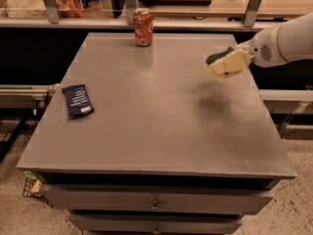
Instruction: Move sponge near coke can
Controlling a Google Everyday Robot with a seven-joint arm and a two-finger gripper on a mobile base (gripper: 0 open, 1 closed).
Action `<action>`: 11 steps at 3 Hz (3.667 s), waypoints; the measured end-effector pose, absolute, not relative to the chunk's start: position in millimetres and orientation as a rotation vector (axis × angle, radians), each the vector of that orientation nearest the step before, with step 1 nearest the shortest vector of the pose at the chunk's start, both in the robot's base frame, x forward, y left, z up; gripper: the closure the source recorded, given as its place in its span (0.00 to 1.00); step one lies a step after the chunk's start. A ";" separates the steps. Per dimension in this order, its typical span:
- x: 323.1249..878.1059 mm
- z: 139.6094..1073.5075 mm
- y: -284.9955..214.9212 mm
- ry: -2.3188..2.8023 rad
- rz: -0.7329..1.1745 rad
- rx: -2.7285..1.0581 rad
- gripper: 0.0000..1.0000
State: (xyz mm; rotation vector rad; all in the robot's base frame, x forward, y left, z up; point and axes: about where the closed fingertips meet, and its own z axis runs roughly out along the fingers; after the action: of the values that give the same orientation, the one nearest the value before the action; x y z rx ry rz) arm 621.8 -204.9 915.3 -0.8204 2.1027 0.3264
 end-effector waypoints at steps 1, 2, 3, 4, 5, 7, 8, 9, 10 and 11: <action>653.9 905.7 -172.6 2.059 0.345 -0.810 1.00; 698.1 901.9 -142.3 2.011 0.317 -0.792 1.00; 744.9 901.6 -113.8 1.969 0.277 -0.777 1.00; 775.9 898.7 -86.0 1.948 0.276 -0.782 1.00; 795.7 891.1 -45.3 1.938 0.331 -0.827 1.00; 815.3 880.4 -12.9 1.960 0.368 -0.851 0.57; 827.3 878.8 -13.8 1.962 0.355 -0.825 0.33; 832.0 875.8 -14.9 1.968 0.352 -0.812 0.10; 831.7 874.7 -17.4 1.973 0.351 -0.810 0.00; 824.0 875.8 -27.0 1.981 0.353 -0.808 0.00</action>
Offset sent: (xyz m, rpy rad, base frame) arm 0.1437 0.1074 -0.0154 0.0300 -0.1805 -0.0295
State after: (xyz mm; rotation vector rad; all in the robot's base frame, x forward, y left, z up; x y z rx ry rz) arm 824.0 -27.0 875.8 -0.8078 1.9807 0.3534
